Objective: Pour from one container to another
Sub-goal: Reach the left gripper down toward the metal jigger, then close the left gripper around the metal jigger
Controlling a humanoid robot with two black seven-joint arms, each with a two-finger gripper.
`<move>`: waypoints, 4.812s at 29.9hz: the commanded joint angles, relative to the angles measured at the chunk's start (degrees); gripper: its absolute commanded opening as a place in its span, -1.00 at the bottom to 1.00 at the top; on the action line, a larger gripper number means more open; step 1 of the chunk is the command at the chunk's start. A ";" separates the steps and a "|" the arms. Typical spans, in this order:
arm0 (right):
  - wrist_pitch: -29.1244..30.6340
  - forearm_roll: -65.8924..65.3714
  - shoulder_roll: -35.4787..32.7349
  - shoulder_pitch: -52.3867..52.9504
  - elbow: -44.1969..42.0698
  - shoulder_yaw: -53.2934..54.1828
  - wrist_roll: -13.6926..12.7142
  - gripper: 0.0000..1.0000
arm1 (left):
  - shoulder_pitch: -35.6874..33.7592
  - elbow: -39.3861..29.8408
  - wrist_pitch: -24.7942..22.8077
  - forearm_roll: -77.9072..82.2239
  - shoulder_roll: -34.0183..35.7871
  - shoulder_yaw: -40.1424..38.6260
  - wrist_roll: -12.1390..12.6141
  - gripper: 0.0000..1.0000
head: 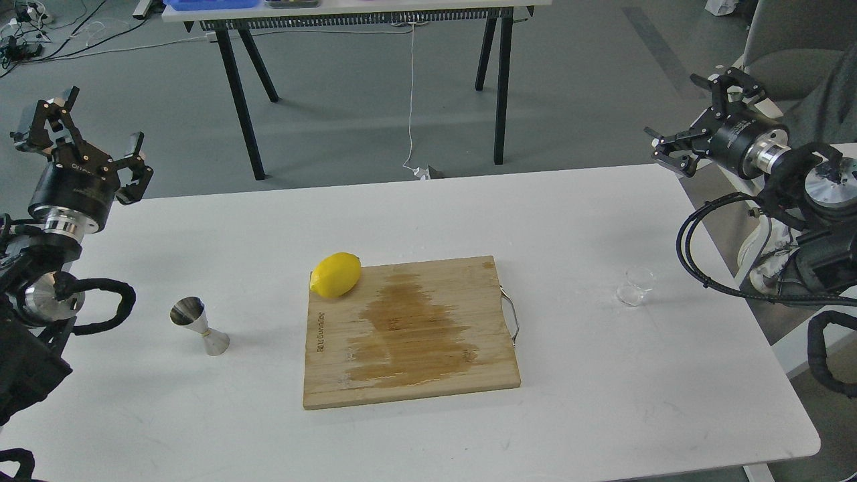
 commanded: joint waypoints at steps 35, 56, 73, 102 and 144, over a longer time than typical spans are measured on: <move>0.00 0.18 -1.43 -2.54 3.47 0.70 0.00 0.98 | -11.01 -9.74 0.00 61.04 9.53 0.81 0.00 0.98; 0.00 0.09 -2.04 -4.74 3.29 1.50 0.00 0.98 | 15.08 -39.99 54.43 67.50 26.66 9.51 0.00 0.99; 0.00 0.09 -2.04 -5.44 3.29 1.50 0.00 0.98 | 34.50 -38.07 56.00 86.48 30.18 8.90 0.00 0.98; 0.00 0.09 -3.54 -5.79 3.47 1.41 0.00 0.98 | 35.49 -24.09 56.00 89.73 10.59 8.90 0.00 0.96; 0.00 0.18 -5.03 -6.67 3.56 1.50 0.00 0.98 | 18.87 3.16 56.00 88.94 -6.29 15.66 0.00 -0.95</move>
